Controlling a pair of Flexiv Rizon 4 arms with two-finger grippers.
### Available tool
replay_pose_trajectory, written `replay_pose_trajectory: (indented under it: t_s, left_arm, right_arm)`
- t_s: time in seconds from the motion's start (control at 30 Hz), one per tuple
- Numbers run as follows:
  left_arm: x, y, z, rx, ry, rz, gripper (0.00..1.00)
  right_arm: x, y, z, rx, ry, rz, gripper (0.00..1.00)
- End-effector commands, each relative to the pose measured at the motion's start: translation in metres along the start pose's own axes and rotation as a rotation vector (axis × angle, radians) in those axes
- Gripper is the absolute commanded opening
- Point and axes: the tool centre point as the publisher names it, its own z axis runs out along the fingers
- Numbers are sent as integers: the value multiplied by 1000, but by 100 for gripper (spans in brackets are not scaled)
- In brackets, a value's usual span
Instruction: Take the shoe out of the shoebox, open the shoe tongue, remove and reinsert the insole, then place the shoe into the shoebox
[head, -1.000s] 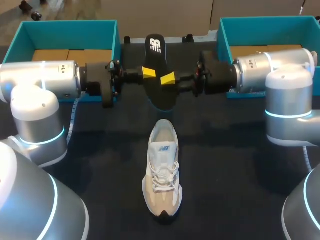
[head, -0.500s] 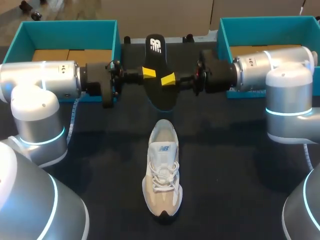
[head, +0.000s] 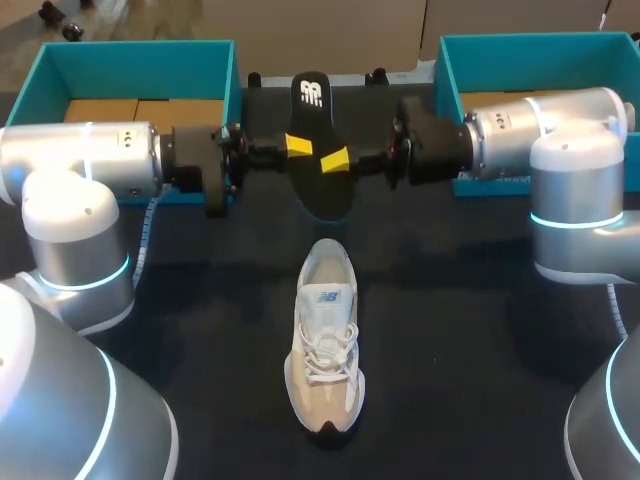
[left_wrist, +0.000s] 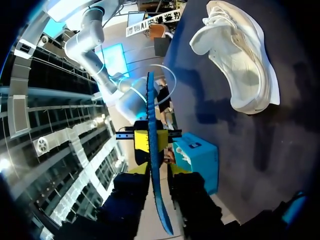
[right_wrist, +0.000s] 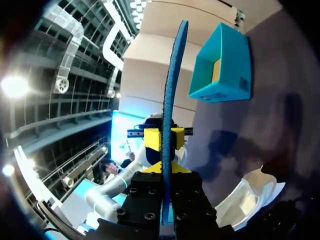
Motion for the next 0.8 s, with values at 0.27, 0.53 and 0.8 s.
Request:
replay_pose_trajectory:
  t_s: [0.27,0.53,0.8]
  left_arm:
    - [-5,-9,-58,-4,79,49,100]
    - [-5,-9,-58,-4,79,49,100]
    - [-9,-3,-70,-70,176,-176,100]
  right_arm:
    - [0,-4,-13,-37,-15,-22,0]
    - [0,-4,-13,-37,-15,-22,0]
    - [0,4,-23,-42,-13,-105,0]
